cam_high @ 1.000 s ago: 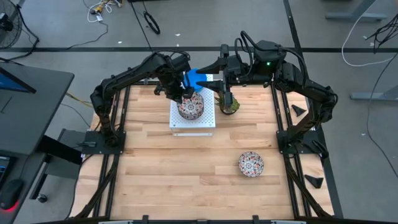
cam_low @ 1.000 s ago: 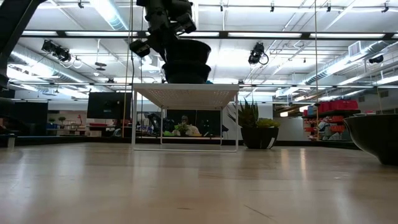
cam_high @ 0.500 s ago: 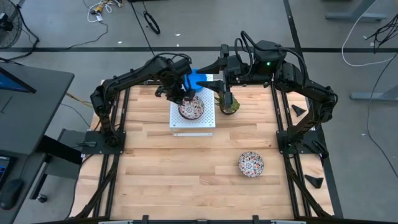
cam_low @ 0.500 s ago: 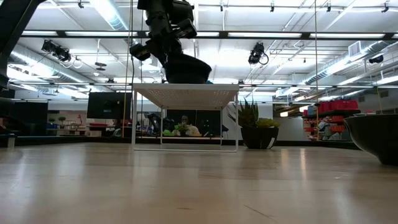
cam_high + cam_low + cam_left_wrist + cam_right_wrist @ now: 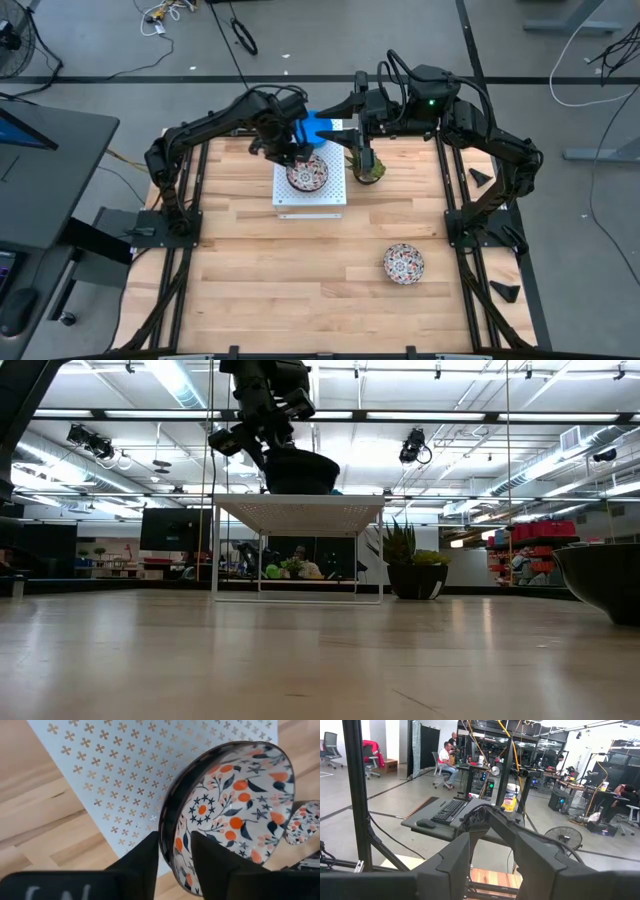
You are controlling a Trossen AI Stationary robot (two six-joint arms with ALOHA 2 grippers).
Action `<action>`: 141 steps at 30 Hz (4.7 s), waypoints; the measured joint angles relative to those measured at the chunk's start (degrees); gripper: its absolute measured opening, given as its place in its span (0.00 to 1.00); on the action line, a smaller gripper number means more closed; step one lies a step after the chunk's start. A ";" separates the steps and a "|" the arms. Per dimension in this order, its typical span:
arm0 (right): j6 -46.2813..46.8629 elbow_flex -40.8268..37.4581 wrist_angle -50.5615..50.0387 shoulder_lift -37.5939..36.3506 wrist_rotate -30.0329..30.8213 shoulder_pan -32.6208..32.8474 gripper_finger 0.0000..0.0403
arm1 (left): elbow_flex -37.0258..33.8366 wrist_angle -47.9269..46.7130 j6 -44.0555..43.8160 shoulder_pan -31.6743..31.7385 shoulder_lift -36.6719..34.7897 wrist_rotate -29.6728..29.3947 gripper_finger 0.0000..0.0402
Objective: Pick & Place Mini bowls
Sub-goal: Stack the white patterned bowl on top of the white patterned bowl on the shelf
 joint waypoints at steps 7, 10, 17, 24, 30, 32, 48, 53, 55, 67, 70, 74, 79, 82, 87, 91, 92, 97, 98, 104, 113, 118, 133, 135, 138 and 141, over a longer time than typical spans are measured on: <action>0.02 0.00 0.00 0.00 0.00 -0.02 0.40 | 1.98 -0.89 2.16 0.04 -0.21 -0.45 0.45; 0.00 0.00 0.00 0.00 0.00 -0.02 0.40 | 4.20 -2.50 4.73 0.04 -0.19 -1.08 0.51; 0.02 0.00 -0.02 0.00 0.00 -0.01 0.40 | 6.19 -3.40 16.51 -1.98 -4.25 -6.48 0.56; 0.02 0.00 -0.02 0.00 0.00 -0.02 0.40 | 6.21 -2.68 30.02 -6.74 -10.06 -12.29 0.55; 3.35 0.00 0.00 0.00 0.00 -0.02 0.40 | 5.02 1.10 37.85 -10.30 -15.30 -12.33 0.55; 8.35 0.00 0.00 0.00 0.00 -0.02 0.40 | 2.65 2.59 39.65 -10.82 -18.13 -12.22 0.55; 14.84 -0.02 1.33 -0.04 0.00 -0.01 0.40 | -48.41 35.74 42.32 -11.39 -51.55 -5.60 0.55; 18.07 -0.02 1.79 -0.04 0.00 -0.01 0.40 | -65.09 47.62 42.14 -11.39 -63.15 -5.57 0.55; 21.03 -0.02 1.83 -0.04 -0.01 -0.01 0.40 | -70.51 51.79 42.12 -11.38 -67.03 -5.61 0.55; 21.26 -0.04 -4.90 3.27 -0.02 0.01 0.40 | -95.84 75.19 38.35 -11.36 -86.26 -5.59 0.55; 21.11 -0.04 -6.71 4.47 -0.06 0.02 0.40 | -99.43 77.84 37.28 -11.36 -89.52 -5.90 0.55; 21.11 -0.04 -8.60 5.91 -0.04 0.05 0.40 | -103.42 80.10 36.27 -11.36 -93.08 -5.94 0.55; 21.09 -0.02 -8.83 6.95 -0.07 0.05 0.40 | -106.07 80.87 36.05 -11.36 -96.80 -5.95 0.55; 21.09 -0.04 -9.10 7.30 -0.05 0.05 0.40 | -106.20 80.84 35.86 -11.36 -99.03 -5.90 0.55; 21.09 -0.04 -9.05 7.54 -0.03 0.05 0.40 | -106.18 80.20 37.83 -11.36 -102.79 -6.32 0.55; 21.09 -0.04 -8.95 7.54 -0.04 0.06 0.40 | -106.18 79.65 38.72 -11.36 -104.48 -7.35 0.55; 21.09 -0.04 -8.94 7.54 -0.04 0.05 0.40 | -106.18 79.56 39.04 -11.36 -104.51 -7.41 0.55; 21.47 -0.04 -9.03 7.54 -0.04 0.07 0.40 | -106.18 79.23 39.11 -11.36 -104.41 -8.36 0.55; 22.21 -0.04 -9.03 7.54 -0.05 0.05 0.40 | -106.19 79.21 39.10 -11.36 -104.41 -8.37 0.55; 27.10 -0.04 -9.31 7.54 -0.19 0.12 0.40 | -106.24 79.82 37.30 -11.36 -104.40 -8.39 0.55; 29.61 -0.02 -26.54 7.54 -0.05 0.55 0.46 | -106.36 81.41 37.18 -11.36 -104.38 -8.33 0.55; 30.53 -0.02 -41.95 7.54 0.57 0.55 0.54 | -106.36 81.77 37.15 -11.36 -104.38 -8.35 0.55; 39.96 -5.46 -61.72 6.22 5.92 1.38 0.49 | -106.36 82.03 37.15 -11.37 -104.38 -8.37 0.55; 39.25 -7.86 -61.52 6.25 5.97 1.45 0.48 | -106.36 82.03 37.15 -11.36 -104.38 -8.37 0.55; 37.60 -12.52 -61.59 6.02 6.16 1.81 0.46 | -106.36 82.05 37.14 -11.36 -104.38 -8.37 0.55; 35.17 -18.93 -61.59 4.65 5.76 2.16 0.45 | -106.36 82.07 37.14 -11.36 -104.38 -8.37 0.55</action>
